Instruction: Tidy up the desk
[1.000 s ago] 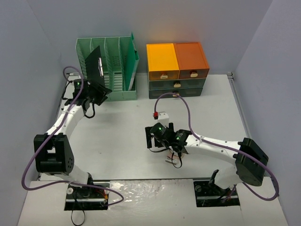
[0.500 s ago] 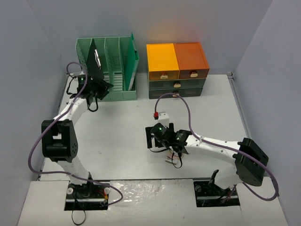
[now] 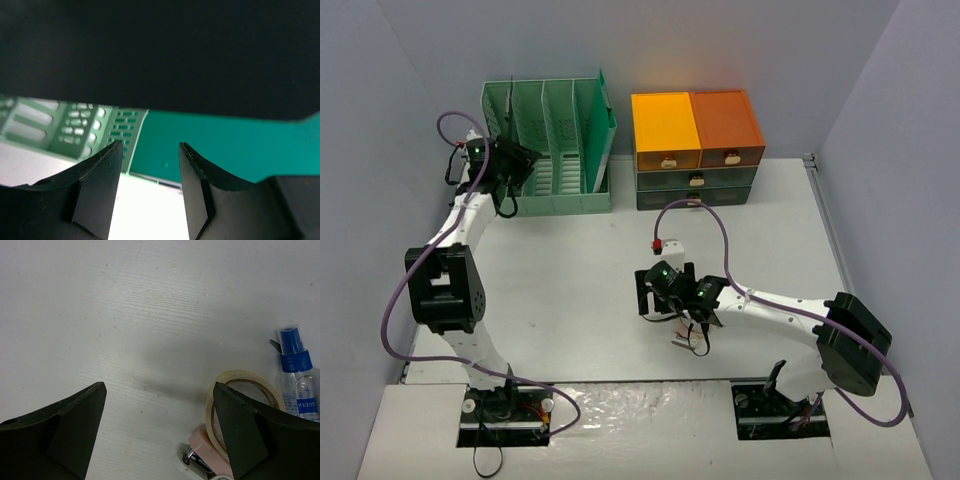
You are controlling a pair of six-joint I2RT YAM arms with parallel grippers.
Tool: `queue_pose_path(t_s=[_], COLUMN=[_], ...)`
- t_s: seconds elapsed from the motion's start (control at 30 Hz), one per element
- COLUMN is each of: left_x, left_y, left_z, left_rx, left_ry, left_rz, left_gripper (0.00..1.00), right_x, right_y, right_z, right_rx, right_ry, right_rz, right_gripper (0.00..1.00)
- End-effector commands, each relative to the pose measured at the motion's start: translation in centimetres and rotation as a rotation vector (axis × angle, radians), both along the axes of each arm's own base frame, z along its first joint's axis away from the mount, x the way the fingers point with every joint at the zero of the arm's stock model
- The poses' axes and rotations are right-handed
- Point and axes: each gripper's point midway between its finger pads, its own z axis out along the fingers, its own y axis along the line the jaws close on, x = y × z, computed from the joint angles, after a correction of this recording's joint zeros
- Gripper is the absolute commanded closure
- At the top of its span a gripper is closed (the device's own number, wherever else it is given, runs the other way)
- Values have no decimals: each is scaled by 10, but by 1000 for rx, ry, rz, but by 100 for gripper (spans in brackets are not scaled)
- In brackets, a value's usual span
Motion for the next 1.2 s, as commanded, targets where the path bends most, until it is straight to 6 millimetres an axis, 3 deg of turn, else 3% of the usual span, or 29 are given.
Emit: queue_pose_path(t_s=[0.0, 0.1, 0.23, 0.27, 0.4, 0.5, 0.57, 0.7, 1.0, 1.17], left_x=[8, -2, -30, -39, -75, -107, -129, -164, -241, -272], left_y=[9, 4, -5, -6, -15, -27, -40, -49, -37, -27], left_z=[67, 70, 75, 84, 60, 58, 41, 42, 21, 6], left_rx=[45, 57, 82, 92, 107, 155, 195, 274, 470, 576], left_ry=[-159, -151, -145, -164, -87, -77, -21, -13, 96, 172], left_rz=[-4, -29, -64, -69, -107, -159, -206, -251, -309, -313], left_gripper=[55, 55, 54, 54, 53, 50, 48, 45, 42, 42], right_x=[10, 13, 21, 23, 28, 35, 38, 46, 81, 120], right_y=[5, 7, 13, 14, 18, 19, 19, 22, 19, 10], right_z=[17, 19, 23, 24, 26, 34, 39, 52, 90, 107], right_rx=[43, 53, 68, 66, 65, 76, 88, 111, 146, 171], right_ry=[-47, -56, -74, -76, -82, -101, -111, -134, -222, -258], right_rz=[-7, -8, -13, -15, -17, -35, -47, -64, -165, -287], right_gripper=[14, 14, 14, 14, 14, 14, 14, 14, 14, 14])
